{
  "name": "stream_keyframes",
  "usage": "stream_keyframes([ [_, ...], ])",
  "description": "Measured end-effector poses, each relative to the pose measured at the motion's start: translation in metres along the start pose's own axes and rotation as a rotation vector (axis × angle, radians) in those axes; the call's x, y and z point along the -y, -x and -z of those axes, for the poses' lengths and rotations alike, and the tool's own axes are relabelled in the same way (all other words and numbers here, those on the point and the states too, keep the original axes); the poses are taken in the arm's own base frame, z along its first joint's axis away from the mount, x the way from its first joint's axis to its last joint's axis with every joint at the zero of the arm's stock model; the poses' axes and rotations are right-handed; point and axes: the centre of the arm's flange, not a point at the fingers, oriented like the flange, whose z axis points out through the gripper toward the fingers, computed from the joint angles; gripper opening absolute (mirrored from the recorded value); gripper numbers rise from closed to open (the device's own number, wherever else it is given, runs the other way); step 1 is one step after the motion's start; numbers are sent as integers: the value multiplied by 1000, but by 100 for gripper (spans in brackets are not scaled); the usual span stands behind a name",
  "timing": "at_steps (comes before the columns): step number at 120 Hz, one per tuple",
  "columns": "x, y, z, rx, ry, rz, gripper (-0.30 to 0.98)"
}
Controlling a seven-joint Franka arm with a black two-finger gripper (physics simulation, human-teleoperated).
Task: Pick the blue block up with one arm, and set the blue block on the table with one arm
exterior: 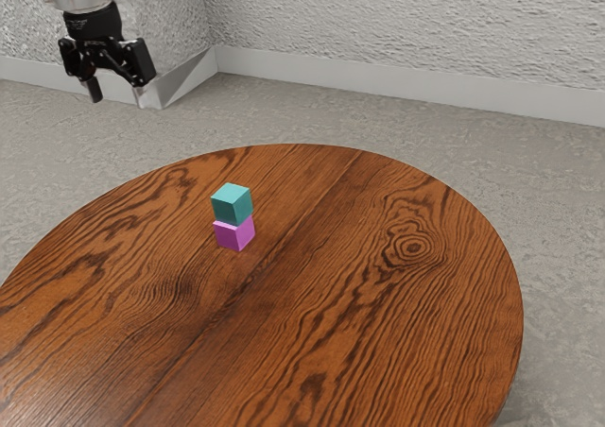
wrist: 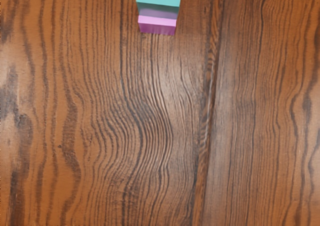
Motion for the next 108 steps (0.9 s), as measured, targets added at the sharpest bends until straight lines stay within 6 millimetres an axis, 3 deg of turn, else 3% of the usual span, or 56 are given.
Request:
stream_keyframes([
  [21,-7,1,4,-5,-1,-18,69],
  [24,-10,3,19,-30,-2,-23,69],
  [28,-13,11,60,-102,-4,-30,69],
  [34,-20,27,105,-176,-4,-44,69],
  [39,-27,38,126,-206,-4,-59,69],
  [44,-37,43,134,-210,-2,-79,69],
  [65,-91,49,130,-173,7,-191,69],
  [91,-147,32,97,-103,14,-298,69],
  [100,-136,16,87,-106,12,-271,68],
  [108,-88,-7,77,-115,3,-177,68],
])
